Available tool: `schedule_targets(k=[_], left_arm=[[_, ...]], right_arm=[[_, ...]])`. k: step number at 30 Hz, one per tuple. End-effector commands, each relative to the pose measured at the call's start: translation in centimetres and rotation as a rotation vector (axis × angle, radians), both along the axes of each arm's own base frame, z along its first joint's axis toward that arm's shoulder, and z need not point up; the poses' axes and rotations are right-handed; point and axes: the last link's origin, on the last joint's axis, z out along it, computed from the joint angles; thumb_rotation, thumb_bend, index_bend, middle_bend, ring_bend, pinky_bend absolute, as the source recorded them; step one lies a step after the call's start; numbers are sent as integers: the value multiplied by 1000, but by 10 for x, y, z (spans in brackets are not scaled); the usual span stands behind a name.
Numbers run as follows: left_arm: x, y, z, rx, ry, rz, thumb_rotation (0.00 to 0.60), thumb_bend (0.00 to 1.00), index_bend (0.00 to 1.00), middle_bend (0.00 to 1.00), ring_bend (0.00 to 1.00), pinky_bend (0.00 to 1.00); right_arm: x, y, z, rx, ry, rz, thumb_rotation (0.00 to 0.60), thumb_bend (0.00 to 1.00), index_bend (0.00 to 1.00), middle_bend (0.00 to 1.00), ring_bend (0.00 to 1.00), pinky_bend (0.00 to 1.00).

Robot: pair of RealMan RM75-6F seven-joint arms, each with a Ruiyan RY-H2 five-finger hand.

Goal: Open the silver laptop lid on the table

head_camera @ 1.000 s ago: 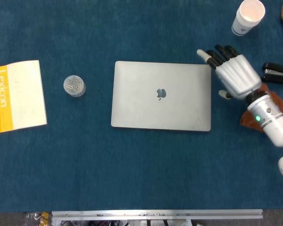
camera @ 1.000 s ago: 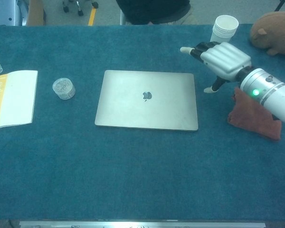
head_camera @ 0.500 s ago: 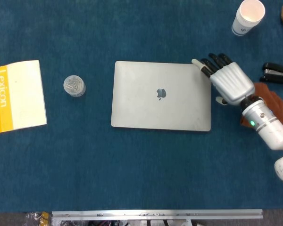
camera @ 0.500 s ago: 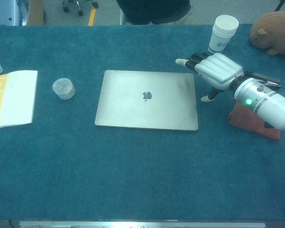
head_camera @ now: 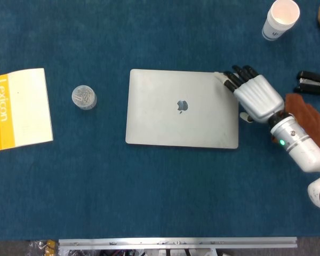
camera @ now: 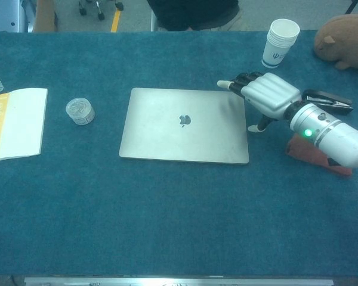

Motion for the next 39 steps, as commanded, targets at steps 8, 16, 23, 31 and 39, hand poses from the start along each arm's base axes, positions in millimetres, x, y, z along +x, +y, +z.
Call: schedule_targets(k=[8,16,23,31,39], left_arm=[[0,0,-1,-1,1,0,600,384,81,56,0,70],[0,0,-1,-5,2,1,600,384,81,56,0,70],[0,0,-2,-6,3,0,600,384,81,55,0,70],[-1,0,1,1,4,2,600,384,81,55,0,70],[-2,1,1,3,2,3,600,384,81,56,0,70]], right_arm=[[-2,0,0,-2,5,-7,600,160,0,150,89,161],[-5,1,-1,-2,15,-10,600,160,0,150,89,161],[-6,2,-4,0,22,-9,600,161,0,150,89,161],[-1,2,-11,4,4,-5,600,208,0,150,88,161],[10,1,-19,6,-17,12,600,216,0,150,88,161]])
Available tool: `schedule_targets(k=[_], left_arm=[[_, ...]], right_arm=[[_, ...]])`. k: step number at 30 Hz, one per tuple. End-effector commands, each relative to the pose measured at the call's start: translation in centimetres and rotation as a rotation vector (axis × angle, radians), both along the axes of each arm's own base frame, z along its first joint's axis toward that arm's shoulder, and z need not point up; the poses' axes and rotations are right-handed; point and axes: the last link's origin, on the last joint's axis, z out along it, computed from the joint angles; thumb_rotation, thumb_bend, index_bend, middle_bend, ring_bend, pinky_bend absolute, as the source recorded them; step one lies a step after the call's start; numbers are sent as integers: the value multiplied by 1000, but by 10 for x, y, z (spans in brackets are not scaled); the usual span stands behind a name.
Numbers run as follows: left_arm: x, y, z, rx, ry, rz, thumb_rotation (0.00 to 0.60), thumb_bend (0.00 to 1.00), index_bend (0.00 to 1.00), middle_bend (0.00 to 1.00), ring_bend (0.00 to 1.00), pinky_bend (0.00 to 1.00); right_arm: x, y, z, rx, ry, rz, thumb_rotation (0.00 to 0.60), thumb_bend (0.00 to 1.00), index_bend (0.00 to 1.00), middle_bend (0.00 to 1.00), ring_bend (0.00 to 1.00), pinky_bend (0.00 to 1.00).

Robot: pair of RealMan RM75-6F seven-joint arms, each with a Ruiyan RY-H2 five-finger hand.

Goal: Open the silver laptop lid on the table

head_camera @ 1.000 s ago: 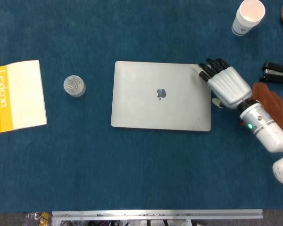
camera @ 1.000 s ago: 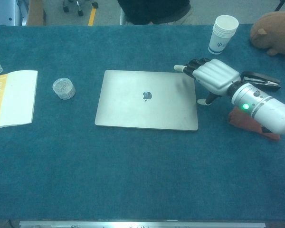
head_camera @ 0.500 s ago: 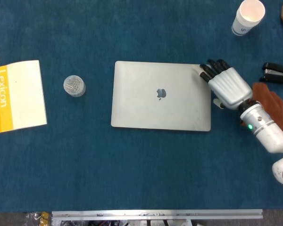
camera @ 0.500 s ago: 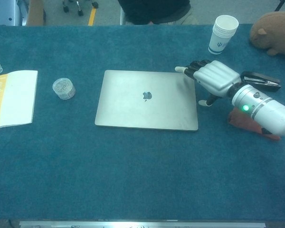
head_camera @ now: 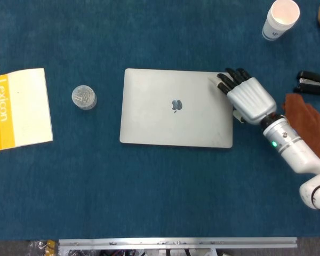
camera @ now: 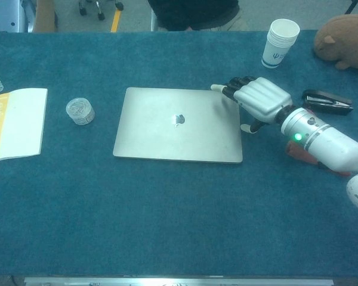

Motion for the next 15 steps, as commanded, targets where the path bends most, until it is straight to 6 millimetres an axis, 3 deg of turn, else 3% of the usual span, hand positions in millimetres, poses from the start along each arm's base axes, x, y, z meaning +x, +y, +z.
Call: schedule_targets(k=[1,15], left_arm=[[-1,1,0,0,0,1,600,384,81,56,0,70],[-4,-1,2,8,-1,7,600,384,81,55,0,70]], right_arm=[[3,0,-3,0,-2,5,600,216,0,150,88,161],[29,-10,-26,-15,-26,22,600,216,0,150,88,161]])
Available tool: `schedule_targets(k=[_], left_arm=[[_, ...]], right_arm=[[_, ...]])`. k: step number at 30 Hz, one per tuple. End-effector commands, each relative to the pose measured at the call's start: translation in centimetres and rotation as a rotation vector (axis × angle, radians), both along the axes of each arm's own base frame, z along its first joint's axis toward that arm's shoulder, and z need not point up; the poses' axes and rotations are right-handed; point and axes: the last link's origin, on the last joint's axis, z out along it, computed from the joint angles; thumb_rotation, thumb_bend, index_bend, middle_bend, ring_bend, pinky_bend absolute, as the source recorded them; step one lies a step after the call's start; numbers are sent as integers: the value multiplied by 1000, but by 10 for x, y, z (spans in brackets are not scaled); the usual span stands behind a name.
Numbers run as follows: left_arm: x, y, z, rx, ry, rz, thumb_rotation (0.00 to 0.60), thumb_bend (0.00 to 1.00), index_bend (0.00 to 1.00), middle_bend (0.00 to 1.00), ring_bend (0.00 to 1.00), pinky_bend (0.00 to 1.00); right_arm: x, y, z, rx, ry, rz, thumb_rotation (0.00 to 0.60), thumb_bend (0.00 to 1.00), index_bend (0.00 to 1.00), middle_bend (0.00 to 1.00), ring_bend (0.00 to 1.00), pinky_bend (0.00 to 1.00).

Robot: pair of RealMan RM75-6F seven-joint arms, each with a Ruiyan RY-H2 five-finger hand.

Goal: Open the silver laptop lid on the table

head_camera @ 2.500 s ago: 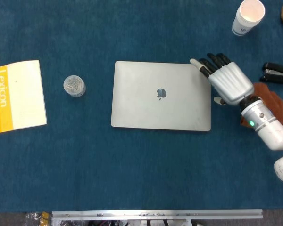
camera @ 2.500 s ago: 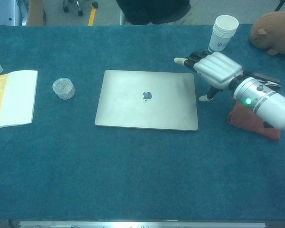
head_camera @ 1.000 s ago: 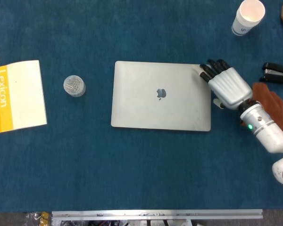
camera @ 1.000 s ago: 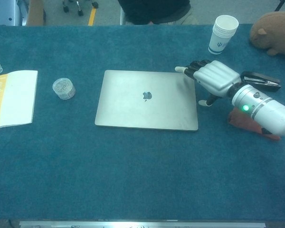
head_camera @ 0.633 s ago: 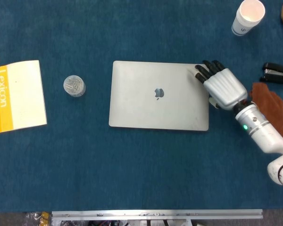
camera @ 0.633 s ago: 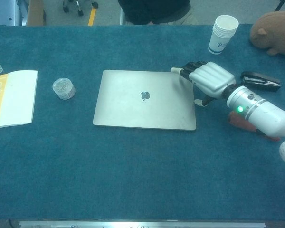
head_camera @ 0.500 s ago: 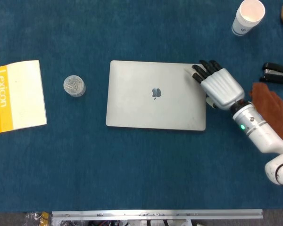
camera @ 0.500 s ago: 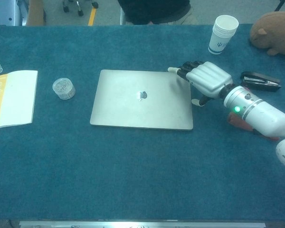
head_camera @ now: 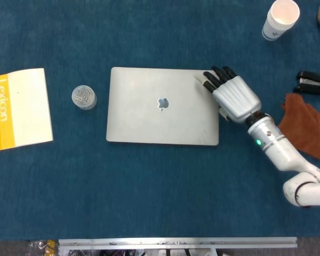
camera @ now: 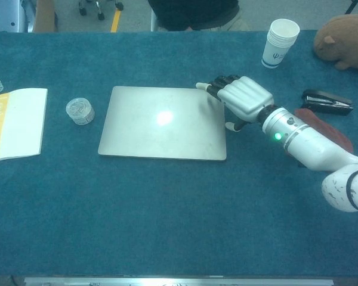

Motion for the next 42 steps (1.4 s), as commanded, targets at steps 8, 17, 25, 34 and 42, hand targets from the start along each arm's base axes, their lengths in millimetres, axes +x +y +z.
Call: schedule_targets(k=[8,17,25,34,42], left_arm=[[-2,-2,3,6,2,6,600,384,81,55,0,70],[3,-1,2,3,2,-11,600,384,81,55,0,70],[10,-1,2,-1,6,-28,600,384,81,55,0,70],[13,-4,6,3,12,-38,600,384,81,55,0,70],[10,-7,6,3,7,-31,600,384,81,55,0,70]], right_arm=[[9,-4,5,1,-17,-2,600,216,0,141,84,161],[25,5,41,31,-89,-12,600,219,0,133,79,160],[61,28,33,125,-192,-5,600,218,0,131,77,160],[99,51,4,246,-219,19,600,213,0,119,62,160],[122,66,-25,293,-191,47,600,213,0,108,57,160]])
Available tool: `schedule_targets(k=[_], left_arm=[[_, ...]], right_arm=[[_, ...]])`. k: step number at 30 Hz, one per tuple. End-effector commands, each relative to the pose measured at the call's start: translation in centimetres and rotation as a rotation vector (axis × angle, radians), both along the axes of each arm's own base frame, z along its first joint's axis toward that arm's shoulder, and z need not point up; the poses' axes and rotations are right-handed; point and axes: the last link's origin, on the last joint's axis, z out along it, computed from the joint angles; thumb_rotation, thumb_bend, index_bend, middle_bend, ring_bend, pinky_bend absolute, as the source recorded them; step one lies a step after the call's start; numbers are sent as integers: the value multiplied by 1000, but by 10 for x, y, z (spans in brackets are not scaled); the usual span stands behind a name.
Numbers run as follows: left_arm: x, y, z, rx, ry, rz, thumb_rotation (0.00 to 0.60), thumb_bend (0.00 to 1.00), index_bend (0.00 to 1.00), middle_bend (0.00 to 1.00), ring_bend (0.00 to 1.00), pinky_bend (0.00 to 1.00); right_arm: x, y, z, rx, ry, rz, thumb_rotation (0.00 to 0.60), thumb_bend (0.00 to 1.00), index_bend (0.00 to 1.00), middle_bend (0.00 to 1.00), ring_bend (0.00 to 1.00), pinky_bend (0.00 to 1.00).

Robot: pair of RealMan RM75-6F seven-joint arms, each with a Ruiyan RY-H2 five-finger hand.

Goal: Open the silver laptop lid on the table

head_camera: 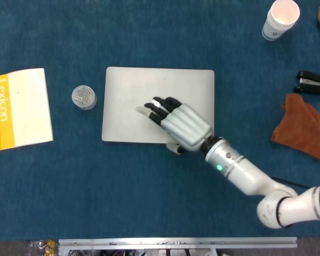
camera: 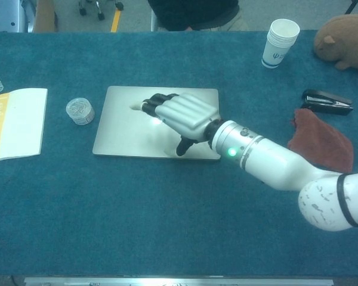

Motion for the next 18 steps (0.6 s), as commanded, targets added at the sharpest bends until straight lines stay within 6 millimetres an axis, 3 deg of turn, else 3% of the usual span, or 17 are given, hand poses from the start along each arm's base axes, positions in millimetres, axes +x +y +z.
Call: schedule_targets(k=[1,10,18], left_arm=[[-2,-1,1,3,-2,4,600,384,81,55,0,70],[-9,-5,2,7,-13,17,600,384,81,55,0,70],[-13,-7,3,10,-18,22,600,384,81,55,0,70]], right_arm=[[8,4,-13,8,20,19,600,213,0,107,57,160],[17,7,-39,-35,74,61,600,215,0,102,57,151],[18,3,-49,-64,92,65,600,216,0,100,57,151]])
